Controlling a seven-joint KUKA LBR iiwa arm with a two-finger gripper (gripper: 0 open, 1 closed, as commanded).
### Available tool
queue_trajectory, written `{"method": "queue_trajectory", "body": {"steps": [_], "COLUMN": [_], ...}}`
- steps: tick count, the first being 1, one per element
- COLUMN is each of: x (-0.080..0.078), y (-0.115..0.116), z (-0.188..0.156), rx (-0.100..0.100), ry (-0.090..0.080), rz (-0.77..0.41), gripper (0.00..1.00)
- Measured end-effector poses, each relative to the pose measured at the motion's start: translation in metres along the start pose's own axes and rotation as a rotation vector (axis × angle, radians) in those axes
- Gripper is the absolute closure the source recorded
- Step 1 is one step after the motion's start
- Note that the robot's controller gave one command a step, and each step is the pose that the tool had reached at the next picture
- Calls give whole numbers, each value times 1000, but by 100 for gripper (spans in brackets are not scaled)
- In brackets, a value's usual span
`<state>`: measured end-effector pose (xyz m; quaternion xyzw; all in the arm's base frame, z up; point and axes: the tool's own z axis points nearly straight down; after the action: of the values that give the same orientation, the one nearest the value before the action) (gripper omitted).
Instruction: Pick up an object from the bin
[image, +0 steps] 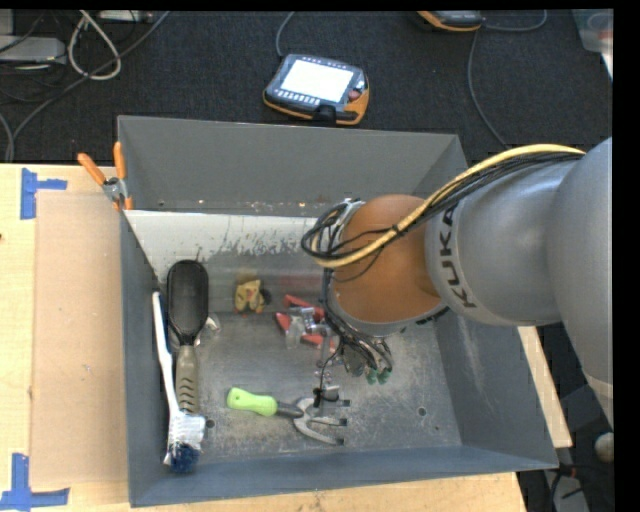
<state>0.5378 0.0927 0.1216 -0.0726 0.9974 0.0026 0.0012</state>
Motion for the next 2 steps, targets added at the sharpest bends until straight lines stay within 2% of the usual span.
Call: {"method": "queue_trajectory", "body": {"steps": [1,2], "x": [55,55], "y": [29,29], "z": [48,48], "rx": [0,0], "ry": [4,4], "rz": [-17,-14], "gripper": [100,100]}}
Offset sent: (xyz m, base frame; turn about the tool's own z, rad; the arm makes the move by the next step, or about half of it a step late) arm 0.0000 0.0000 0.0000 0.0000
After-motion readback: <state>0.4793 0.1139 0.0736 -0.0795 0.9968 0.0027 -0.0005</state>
